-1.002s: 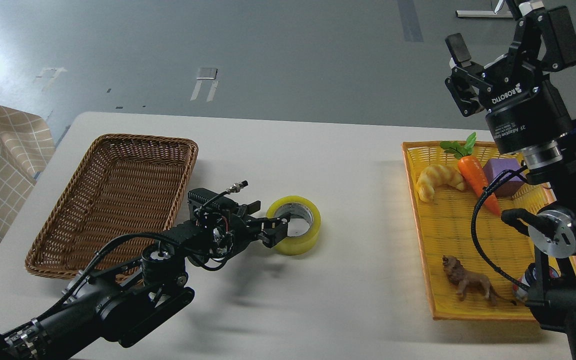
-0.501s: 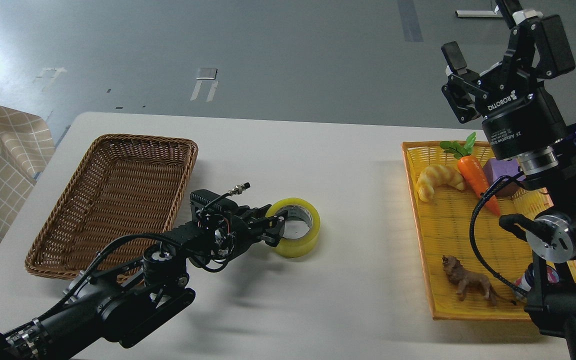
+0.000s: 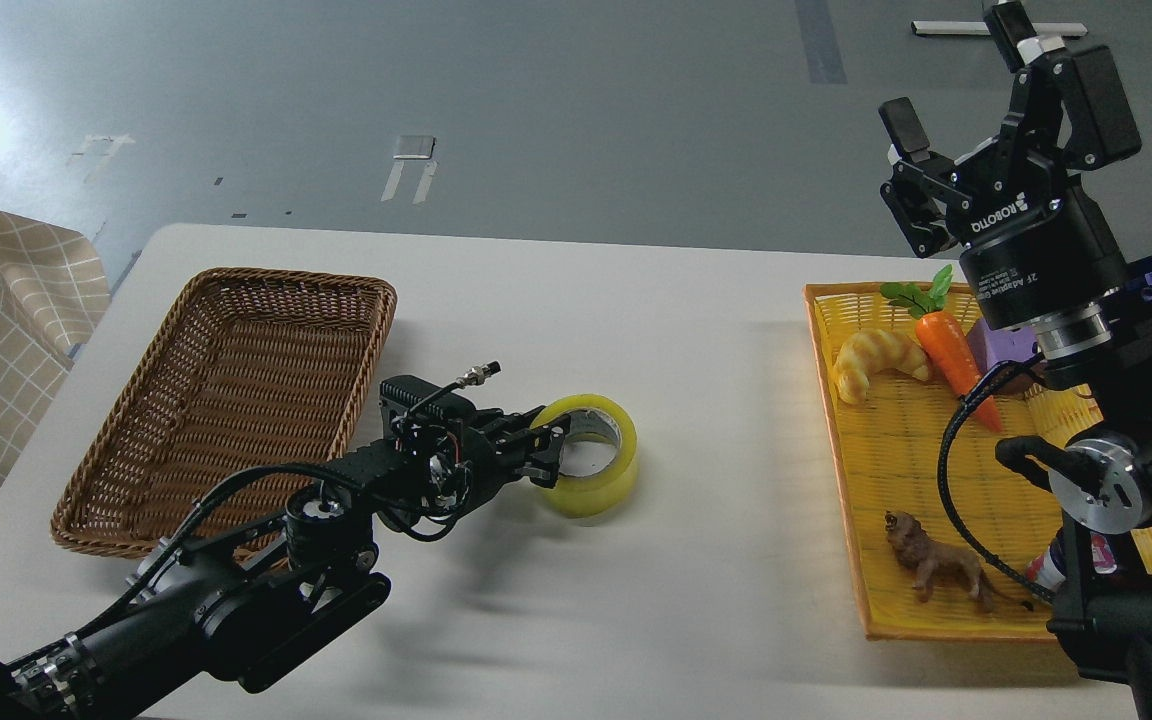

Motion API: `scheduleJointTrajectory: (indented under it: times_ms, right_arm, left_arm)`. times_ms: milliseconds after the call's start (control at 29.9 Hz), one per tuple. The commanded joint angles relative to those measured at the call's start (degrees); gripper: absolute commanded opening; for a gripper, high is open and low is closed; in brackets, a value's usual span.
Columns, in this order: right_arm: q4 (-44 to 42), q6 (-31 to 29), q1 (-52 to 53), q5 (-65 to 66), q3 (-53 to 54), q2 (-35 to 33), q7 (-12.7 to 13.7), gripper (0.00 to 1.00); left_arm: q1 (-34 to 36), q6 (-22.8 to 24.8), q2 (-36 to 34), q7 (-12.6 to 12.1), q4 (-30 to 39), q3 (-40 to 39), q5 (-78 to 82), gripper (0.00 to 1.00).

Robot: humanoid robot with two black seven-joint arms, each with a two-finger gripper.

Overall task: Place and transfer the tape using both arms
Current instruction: 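Insert the left gripper into the tape roll and close it, then lift the tape roll and carry it over the wicker basket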

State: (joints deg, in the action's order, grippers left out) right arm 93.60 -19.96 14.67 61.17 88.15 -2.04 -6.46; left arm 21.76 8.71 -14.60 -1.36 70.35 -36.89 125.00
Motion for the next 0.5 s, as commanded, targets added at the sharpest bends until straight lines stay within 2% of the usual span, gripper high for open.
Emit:
scheduleJointTrajectory:
  times_ms: [0, 468]
  right_arm:
    - [0.0, 0.01, -0.52, 0.0, 0.0, 0.02, 0.05, 1.0]
    - [0.18, 0.01, -1.31, 0.09, 0.0, 0.02, 0.05, 1.0]
  left_arm:
    - [0.12, -0.01, 0.02, 0.04, 0.23, 0.15, 0.0, 0.16]
    - [2.66, -0.09, -2.0, 0.04, 1.89, 0.06, 0.0, 0.16]
